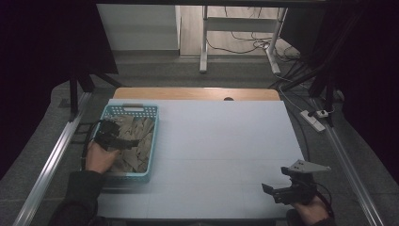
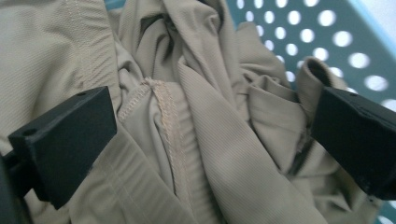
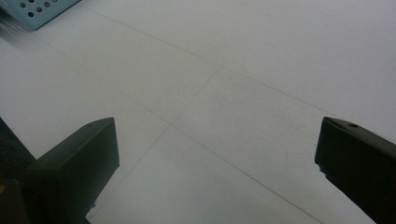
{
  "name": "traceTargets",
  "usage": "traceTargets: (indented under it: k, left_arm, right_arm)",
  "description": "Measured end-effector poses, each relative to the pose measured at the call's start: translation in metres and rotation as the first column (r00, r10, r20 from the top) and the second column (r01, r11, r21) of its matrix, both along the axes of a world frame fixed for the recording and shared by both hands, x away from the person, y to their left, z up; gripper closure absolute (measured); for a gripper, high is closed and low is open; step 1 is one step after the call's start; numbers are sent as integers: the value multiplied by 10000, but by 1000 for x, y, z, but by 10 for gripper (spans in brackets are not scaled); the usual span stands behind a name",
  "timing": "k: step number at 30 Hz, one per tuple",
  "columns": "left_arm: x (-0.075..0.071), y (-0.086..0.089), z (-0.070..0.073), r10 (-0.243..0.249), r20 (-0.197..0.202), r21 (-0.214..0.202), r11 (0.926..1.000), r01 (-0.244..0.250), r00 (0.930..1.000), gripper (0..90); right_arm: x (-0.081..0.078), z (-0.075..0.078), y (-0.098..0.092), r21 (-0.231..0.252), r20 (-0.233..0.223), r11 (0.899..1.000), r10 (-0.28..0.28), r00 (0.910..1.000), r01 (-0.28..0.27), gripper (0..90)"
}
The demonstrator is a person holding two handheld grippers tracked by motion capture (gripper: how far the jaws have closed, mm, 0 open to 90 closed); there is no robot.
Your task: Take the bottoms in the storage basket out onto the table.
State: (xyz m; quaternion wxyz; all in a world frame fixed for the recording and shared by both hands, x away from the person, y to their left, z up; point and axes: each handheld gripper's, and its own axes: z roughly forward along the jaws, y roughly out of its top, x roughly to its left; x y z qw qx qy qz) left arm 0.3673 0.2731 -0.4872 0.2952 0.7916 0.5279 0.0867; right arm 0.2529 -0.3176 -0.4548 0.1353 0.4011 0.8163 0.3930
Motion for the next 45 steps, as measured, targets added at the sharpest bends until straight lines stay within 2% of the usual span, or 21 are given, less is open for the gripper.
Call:
traceTargets:
  k: [4, 8, 13, 16, 21, 29, 32, 36, 40, 45]
  left_arm:
    - [8, -3, -5, -26, -312, 155, 9999, 31, 9995, 0]
    - [16, -12, -12, -351, -505, 424, 9984, 373, 9981, 0]
    - [25, -18, -17, -153, -752, 1304, 9911, 251, 9971, 0]
    - [30, -18, -25, 174, -1189, 1792, 9838, 42, 9928, 0]
    - [34, -17, -32, 416, -1668, 1657, 9861, -136, 9851, 0]
    - [37, -17, -36, 745, -1852, 1586, 9863, -450, 9799, 10]
    - [35, -15, -33, 835, -1829, 1530, 9867, -556, 9796, 73]
    - [32, -14, -28, 775, -1837, 1163, 9916, -566, 9799, 330]
    - [31, -17, -24, 433, -1862, 1143, 9932, -222, 9816, 488]
    - [31, -17, -22, 415, -2067, 929, 9954, -227, 9775, 604]
  right_arm:
    - [0, 0, 0, 14, -20, 10000, 28, 10000, -28, 0]
    - [0, 0, 1, -50, 7, 10000, 23, 10000, -23, 0]
    - [0, 0, 2, -137, 4, 9999, 82, 10000, -81, 0]
    - [0, 0, 2, -143, 1, 9999, 67, 10000, -67, 0]
    - [0, -1, 2, -156, 10, 9998, 90, 10000, -89, 0]
    - [0, -1, 4, -361, 40, 9991, 220, 9998, -218, 0]
    - [0, -1, 5, -407, 37, 9989, 252, 9997, -250, 0]
    - [0, -1, 6, -395, 30, 9988, 283, 9996, -282, 0]
    - [-1, -1, 6, -426, 122, 9987, 277, 9995, -271, 0]
    - [-1, 0, 5, -358, 153, 9990, 272, 9995, -266, 0]
